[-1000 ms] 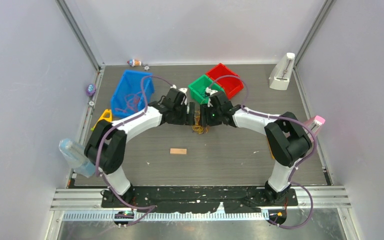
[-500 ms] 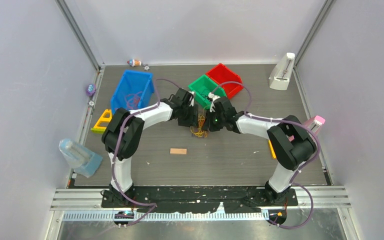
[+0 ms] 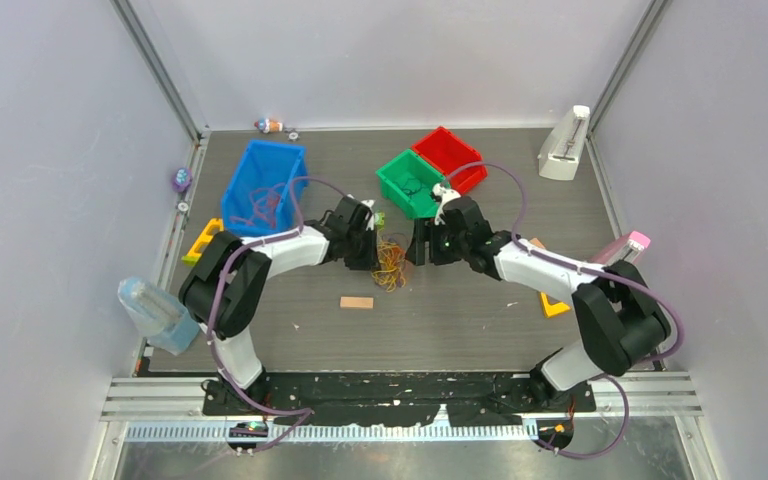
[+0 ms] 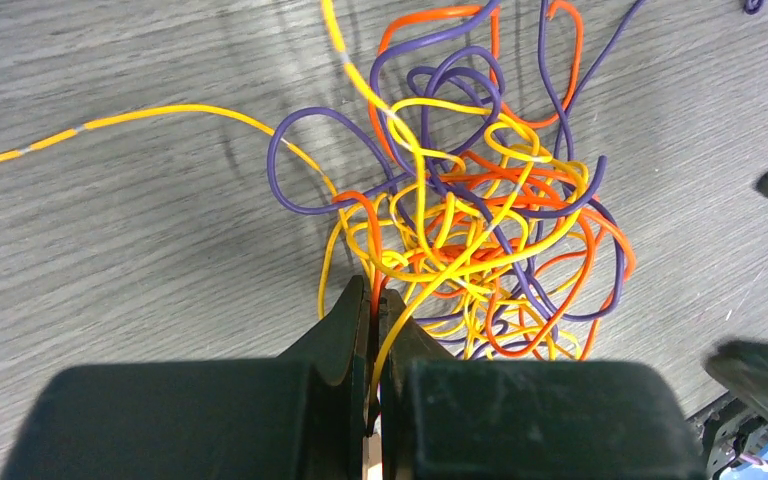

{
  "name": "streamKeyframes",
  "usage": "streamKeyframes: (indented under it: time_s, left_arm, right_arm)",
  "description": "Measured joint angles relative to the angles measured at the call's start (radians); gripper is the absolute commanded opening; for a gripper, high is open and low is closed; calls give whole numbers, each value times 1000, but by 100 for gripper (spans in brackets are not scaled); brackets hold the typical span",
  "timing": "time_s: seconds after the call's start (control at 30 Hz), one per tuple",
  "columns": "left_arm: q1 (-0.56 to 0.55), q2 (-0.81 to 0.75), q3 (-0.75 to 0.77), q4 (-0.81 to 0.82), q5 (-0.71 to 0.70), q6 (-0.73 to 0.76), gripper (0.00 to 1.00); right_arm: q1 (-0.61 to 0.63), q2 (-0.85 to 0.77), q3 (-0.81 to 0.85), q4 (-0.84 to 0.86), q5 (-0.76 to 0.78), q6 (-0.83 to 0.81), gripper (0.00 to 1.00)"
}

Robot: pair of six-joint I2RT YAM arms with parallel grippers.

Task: Untangle the cables

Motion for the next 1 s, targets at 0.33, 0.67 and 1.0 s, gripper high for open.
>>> streamKeyframes:
  time_s: [0.33,0.67,1.0]
  left_arm:
    - [2,-1,-17,46,59,0,0]
    - [16,-151,-204,128,68,-26,0]
    - [297,-583,-502,132,12,-78,0]
  right_arm:
    - [79,194,41,-13,0,-20,54]
    - [117,199,40,-37,181,53,5]
    - [-174,-398,-276,-194,439,217,5]
